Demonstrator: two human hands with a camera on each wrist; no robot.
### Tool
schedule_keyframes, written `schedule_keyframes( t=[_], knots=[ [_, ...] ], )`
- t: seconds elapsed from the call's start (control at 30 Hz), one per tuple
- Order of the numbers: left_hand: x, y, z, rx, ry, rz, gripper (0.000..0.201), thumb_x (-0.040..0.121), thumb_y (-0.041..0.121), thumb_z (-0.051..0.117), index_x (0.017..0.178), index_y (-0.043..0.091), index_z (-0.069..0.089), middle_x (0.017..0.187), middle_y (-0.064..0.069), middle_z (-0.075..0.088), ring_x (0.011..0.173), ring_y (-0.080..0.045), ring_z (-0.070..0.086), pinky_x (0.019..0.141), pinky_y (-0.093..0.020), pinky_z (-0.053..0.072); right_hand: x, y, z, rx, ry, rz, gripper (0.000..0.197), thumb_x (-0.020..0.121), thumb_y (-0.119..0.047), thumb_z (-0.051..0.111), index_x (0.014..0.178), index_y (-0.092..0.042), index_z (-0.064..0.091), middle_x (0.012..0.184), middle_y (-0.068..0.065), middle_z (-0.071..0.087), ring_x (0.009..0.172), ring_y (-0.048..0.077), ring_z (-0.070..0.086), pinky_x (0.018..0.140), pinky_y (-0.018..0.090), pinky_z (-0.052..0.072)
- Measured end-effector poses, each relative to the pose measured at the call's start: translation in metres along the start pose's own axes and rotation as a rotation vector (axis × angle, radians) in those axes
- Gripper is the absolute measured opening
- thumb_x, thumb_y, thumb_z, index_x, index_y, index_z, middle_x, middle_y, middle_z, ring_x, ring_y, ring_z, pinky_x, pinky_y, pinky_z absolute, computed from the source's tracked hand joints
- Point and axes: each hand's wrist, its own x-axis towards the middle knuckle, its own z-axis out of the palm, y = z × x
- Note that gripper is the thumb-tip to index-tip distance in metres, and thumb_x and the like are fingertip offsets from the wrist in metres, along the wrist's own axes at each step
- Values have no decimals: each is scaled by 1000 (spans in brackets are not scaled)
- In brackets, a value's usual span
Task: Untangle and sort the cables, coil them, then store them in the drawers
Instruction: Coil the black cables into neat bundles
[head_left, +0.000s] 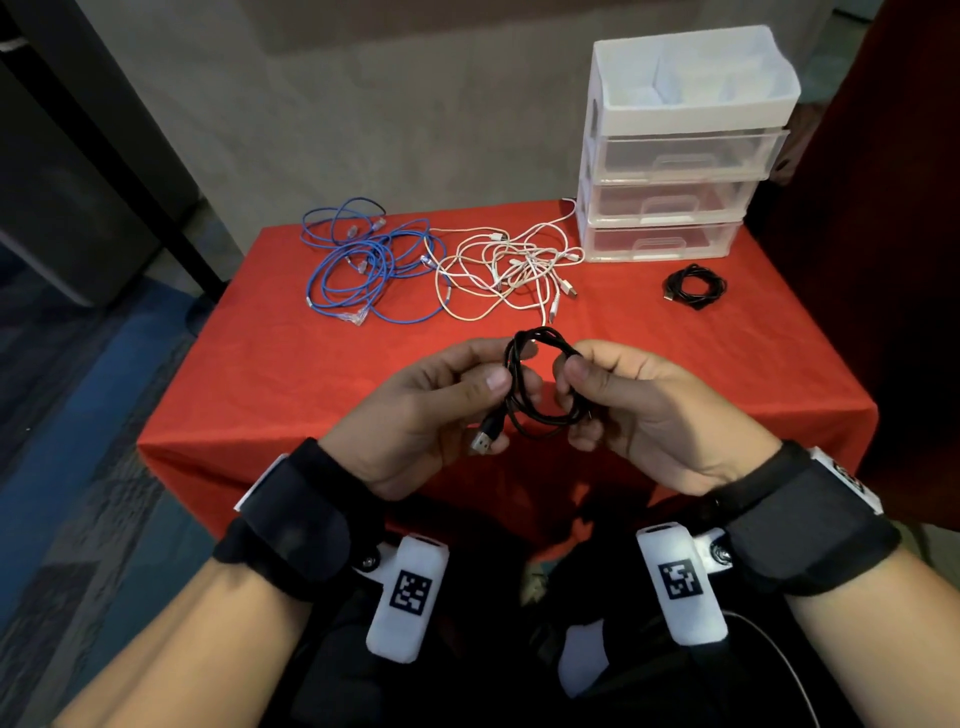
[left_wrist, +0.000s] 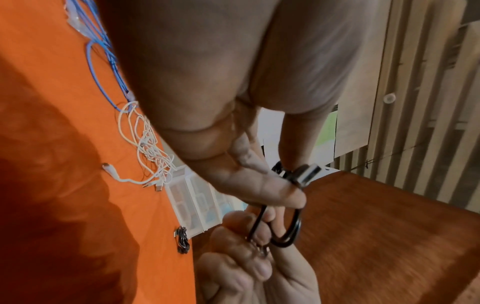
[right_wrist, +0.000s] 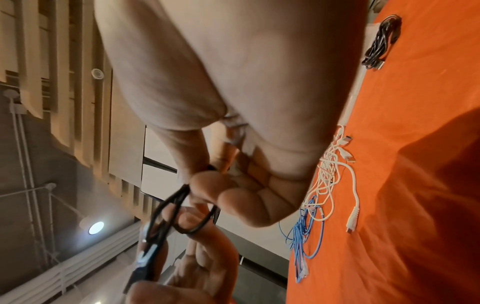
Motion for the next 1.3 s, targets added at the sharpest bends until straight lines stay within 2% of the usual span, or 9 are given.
schedule_keyframes(
  t=[0.1, 0.27, 0.47, 0.63, 0.73, 0.93, 1.03, 1.13, 1.3],
  knots=[
    [2, -3, 2, 60, 41, 23, 22, 92, 13, 61, 114, 9, 64, 107, -7, 71, 82, -11, 64, 62, -23, 52, 0, 1, 2, -35, 34, -12, 18, 95, -29, 56, 90, -12, 58, 86, 8, 60, 77, 16, 55, 62, 29, 40],
    [6, -12, 4, 108, 103, 45, 28, 94, 15, 59, 119, 2, 57, 112, -14, 67, 99, -20, 59, 65, -27, 53, 1, 2, 8, -111, 82, -55, 21, 96, -32, 55, 95, -12, 60, 93, 13, 63, 88, 21, 59, 67, 33, 48],
    [11, -16, 12, 121, 200, 142, 14, 92, 17, 61, 103, 11, 56, 83, -3, 68, 68, -9, 62, 54, -24, 52, 0, 7, 14, -114, 0, -132, 41, 82, -5, 73, 116, 0, 51, 96, 10, 63, 86, 18, 64, 70, 30, 52],
    [12, -19, 16, 184, 307, 168, 12, 95, 11, 65, 103, 7, 57, 86, -15, 58, 66, -12, 63, 51, -26, 52, 2, 9, 10, -280, 102, -186, 34, 81, 14, 73, 106, -1, 56, 87, 6, 60, 83, 18, 58, 76, 28, 51],
    [12, -18, 14, 227, 305, 120, 14, 94, 13, 66, 102, 5, 58, 74, -9, 59, 62, -13, 58, 51, -25, 52, 2, 9, 8, -316, 156, -208, 29, 80, 14, 75, 99, -3, 60, 85, 4, 59, 82, 18, 55, 81, 37, 49],
    [4, -17, 7, 40, 114, -51, 21, 94, 16, 59, 113, 11, 66, 88, -5, 68, 80, -9, 69, 60, -23, 57, 5, 8, 6, -314, 178, -210, 26, 81, 14, 74, 92, -6, 62, 77, 0, 59, 74, 12, 55, 68, 18, 47],
    [1, -17, 5, -26, 50, -86, 30, 89, 14, 58, 118, 15, 66, 94, -3, 74, 84, -11, 74, 65, -22, 60, 8, 9, 5, -306, 161, -181, 24, 80, 16, 71, 92, -2, 62, 77, 3, 62, 74, 15, 57, 69, 22, 47],
    [1, -17, 6, 27, 51, -70, 29, 85, 16, 62, 114, 17, 68, 91, -5, 75, 79, -13, 75, 63, -23, 60, 8, 10, 7, -259, 89, -126, 21, 81, 17, 66, 96, 3, 59, 84, 17, 59, 75, 24, 53, 67, 28, 44],
    [5, -20, 11, 266, 175, 95, 19, 81, 22, 70, 95, 10, 67, 72, -6, 69, 61, -14, 66, 57, -26, 55, 6, 13, 8, -248, 48, -93, 23, 84, 14, 69, 97, -4, 60, 82, 14, 61, 76, 26, 52, 63, 31, 42]
  ],
)
